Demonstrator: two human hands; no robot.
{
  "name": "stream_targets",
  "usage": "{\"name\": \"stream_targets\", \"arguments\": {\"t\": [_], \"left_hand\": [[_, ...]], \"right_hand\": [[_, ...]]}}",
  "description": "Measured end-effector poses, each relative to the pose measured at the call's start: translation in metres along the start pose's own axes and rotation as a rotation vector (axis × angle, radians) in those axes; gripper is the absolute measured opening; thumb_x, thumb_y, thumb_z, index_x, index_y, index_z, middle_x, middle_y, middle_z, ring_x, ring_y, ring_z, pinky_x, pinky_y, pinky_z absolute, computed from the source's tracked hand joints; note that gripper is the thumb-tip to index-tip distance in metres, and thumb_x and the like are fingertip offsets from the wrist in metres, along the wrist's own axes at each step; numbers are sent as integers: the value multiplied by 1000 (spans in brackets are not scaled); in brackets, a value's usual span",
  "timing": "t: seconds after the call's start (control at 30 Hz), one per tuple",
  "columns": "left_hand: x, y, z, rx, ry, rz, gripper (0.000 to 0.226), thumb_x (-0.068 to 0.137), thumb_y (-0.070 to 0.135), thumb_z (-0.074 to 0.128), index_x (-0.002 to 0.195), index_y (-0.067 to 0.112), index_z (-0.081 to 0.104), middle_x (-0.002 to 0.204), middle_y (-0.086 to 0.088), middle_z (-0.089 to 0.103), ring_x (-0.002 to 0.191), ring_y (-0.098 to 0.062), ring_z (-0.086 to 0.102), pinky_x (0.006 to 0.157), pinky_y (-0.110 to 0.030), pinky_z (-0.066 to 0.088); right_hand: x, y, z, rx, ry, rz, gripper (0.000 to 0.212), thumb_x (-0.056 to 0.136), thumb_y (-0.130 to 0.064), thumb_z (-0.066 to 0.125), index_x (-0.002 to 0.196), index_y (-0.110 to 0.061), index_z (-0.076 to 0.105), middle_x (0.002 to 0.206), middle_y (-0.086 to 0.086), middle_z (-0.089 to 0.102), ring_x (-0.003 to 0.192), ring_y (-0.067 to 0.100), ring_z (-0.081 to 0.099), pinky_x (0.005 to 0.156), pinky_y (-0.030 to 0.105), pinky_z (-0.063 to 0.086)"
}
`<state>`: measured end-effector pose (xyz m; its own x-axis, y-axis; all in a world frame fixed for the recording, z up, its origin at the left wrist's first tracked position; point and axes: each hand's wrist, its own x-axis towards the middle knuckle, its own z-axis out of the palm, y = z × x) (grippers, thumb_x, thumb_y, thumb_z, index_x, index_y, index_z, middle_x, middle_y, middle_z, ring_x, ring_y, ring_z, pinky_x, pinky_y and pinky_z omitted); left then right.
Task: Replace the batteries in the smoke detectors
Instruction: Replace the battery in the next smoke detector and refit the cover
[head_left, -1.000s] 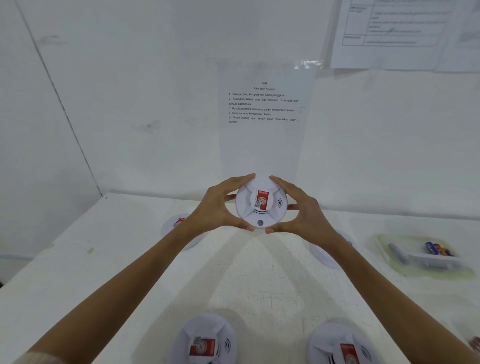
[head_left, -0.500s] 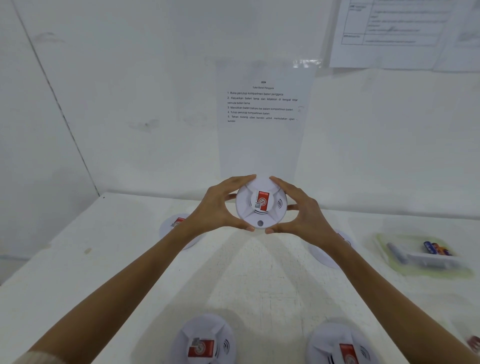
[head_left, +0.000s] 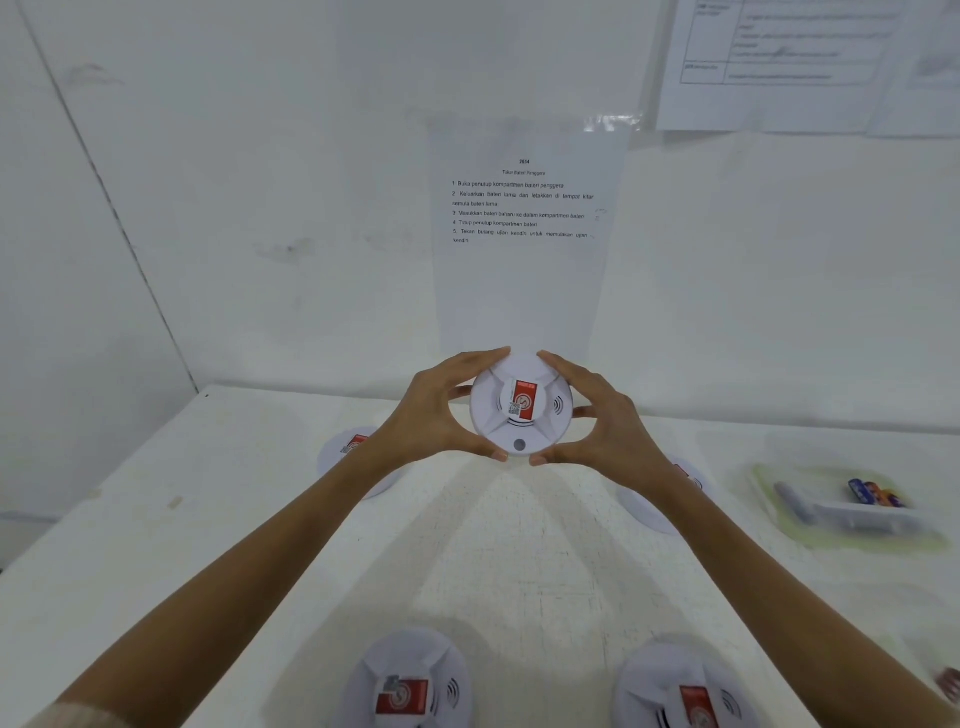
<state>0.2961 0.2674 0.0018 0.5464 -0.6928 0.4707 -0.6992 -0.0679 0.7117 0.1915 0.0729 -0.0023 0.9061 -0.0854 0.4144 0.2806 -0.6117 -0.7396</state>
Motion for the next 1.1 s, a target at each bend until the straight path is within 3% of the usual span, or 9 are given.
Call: {"name": "stream_targets", "arguments": {"t": [0.13, 0.3, 0.43, 0.63, 0.8, 0.9, 1.0, 1.1], "left_hand": [[0, 1, 1, 0, -4, -12, 93, 50, 15, 91, 128, 31, 43, 130, 17, 48, 118, 5, 48, 91, -10, 43], [-2, -1, 4, -26, -18, -63, 94, 49, 15, 91, 127, 33, 44, 129, 17, 49, 117, 6, 48, 92, -11, 44], [-8, -14, 13, -60, -46, -187, 93, 49, 10, 91, 127, 32, 45, 127, 13, 51, 112, 7, 51, 89, -8, 44], [-22, -41, 33, -11, -139, -356, 95, 51, 8, 91, 135, 16, 45, 133, 0, 52, 113, -6, 51, 84, -5, 43], [-28, -53, 40, 49, -218, -419, 97, 53, 14, 91, 137, 18, 43, 136, 1, 51, 122, -9, 47, 101, -21, 40], [-28, -57, 41, 53, -234, -433, 97, 53, 15, 91, 137, 16, 43, 137, 1, 51, 124, -11, 48, 104, -28, 41], [-27, -59, 40, 63, -269, -443, 96, 56, 17, 90, 139, 15, 41, 138, 3, 49, 124, -8, 46, 103, -22, 39], [-27, -60, 40, 70, -279, -458, 96, 58, 17, 89, 140, 16, 39, 140, 3, 48, 125, -9, 46, 100, -20, 39]], "right_hand": [[0, 0, 0, 3, -3, 12, 98, 54, -18, 89, 135, -30, 37, 123, -20, 46, 112, 3, 45, 84, 6, 43], [-2, 4, 1, -15, -12, 12, 98, 51, -17, 90, 130, -34, 35, 120, -31, 36, 117, 5, 36, 92, 15, 40], [-4, 18, 7, 46, -82, 88, 98, 49, -15, 91, 129, -34, 37, 120, -22, 39, 114, 6, 39, 84, 3, 41], [-18, 51, 33, 46, -159, 257, 99, 50, -13, 91, 135, -19, 41, 124, -3, 43, 115, 16, 47, 81, 11, 46], [-27, 63, 47, 56, -163, 312, 96, 48, -8, 91, 132, -15, 44, 119, -4, 47, 114, 20, 49, 95, 36, 47], [-27, 64, 49, 51, -164, 320, 94, 49, -7, 90, 132, -12, 45, 118, -5, 48, 111, 16, 50, 95, 31, 46], [-27, 65, 51, 70, -169, 343, 93, 51, -8, 90, 133, -12, 45, 122, -1, 51, 112, 17, 52, 97, 33, 46], [-28, 64, 50, 91, -170, 366, 91, 55, -8, 88, 135, -9, 43, 127, 2, 51, 110, 15, 53, 92, 26, 47]]}}
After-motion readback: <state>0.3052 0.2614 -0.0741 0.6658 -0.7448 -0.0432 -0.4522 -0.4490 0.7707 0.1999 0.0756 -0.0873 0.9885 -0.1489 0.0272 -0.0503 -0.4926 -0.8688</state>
